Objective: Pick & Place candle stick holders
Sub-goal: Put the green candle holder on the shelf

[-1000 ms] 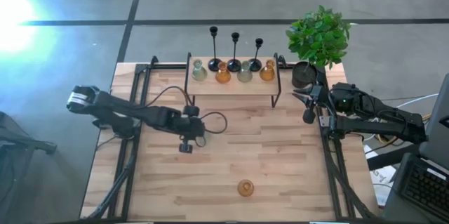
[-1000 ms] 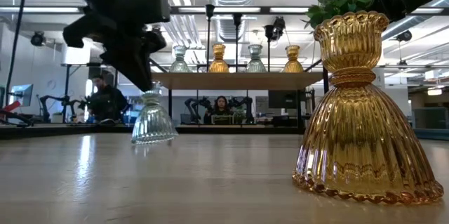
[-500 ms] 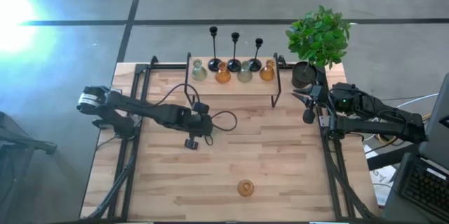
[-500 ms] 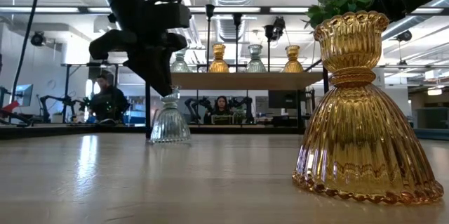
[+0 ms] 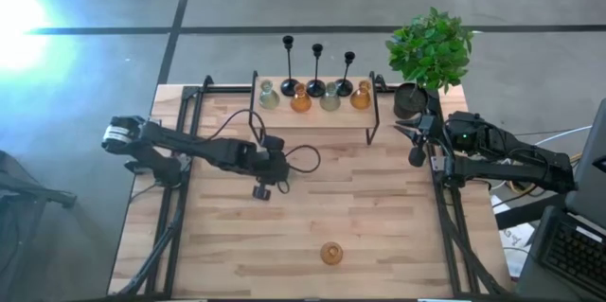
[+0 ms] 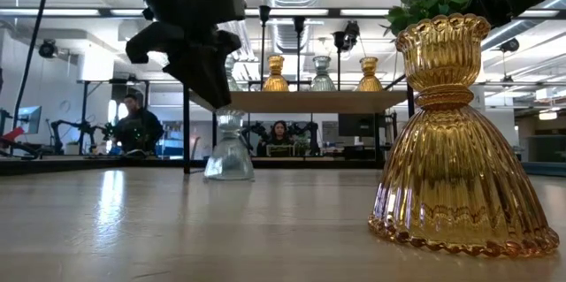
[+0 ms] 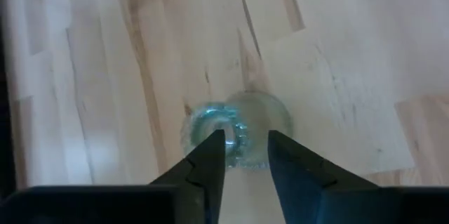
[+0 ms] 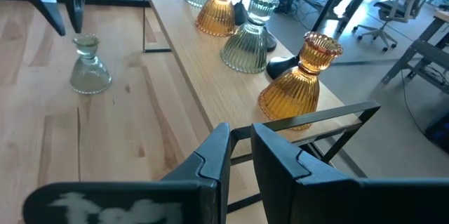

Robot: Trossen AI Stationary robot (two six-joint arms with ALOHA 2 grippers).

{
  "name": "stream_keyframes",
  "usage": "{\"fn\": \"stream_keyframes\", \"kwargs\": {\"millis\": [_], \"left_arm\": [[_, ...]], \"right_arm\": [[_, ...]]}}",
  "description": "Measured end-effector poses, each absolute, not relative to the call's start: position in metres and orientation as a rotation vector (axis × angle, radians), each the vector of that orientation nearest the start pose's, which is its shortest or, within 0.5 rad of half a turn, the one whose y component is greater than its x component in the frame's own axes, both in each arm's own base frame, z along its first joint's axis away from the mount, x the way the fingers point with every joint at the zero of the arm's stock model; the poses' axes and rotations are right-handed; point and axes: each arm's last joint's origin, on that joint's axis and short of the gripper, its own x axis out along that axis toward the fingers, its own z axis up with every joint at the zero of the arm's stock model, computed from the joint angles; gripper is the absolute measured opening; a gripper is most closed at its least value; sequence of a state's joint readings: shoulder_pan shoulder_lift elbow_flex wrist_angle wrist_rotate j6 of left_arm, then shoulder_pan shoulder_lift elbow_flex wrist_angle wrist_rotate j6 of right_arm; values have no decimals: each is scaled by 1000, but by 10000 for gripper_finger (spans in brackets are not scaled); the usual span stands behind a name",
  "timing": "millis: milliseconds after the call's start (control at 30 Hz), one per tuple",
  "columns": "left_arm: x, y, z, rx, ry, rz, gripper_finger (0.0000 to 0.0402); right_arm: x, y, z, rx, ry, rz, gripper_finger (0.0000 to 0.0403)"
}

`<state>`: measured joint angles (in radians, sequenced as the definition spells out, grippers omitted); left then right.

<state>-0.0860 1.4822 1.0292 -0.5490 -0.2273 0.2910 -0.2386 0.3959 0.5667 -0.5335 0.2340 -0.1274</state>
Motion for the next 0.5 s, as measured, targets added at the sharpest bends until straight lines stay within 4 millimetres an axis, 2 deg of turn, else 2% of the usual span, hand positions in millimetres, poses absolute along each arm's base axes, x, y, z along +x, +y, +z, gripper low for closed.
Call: {"fn": "stream_keyframes", "kwargs": {"millis": [133, 300, 400, 500], "left_arm": [[291, -17, 245, 419, 987, 70, 126], [271, -15, 276, 123, 834, 236, 139], [254, -18, 276, -26, 766, 296, 142], [240, -24, 262, -68, 680, 297, 142]], "right_arm": [[93, -30, 272, -123, 395, -443, 52], [93, -30, 272, -123, 395, -443, 52], [93, -30, 272, -123, 395, -443, 52], [93, -30, 272, -123, 395, -444, 52]]}}
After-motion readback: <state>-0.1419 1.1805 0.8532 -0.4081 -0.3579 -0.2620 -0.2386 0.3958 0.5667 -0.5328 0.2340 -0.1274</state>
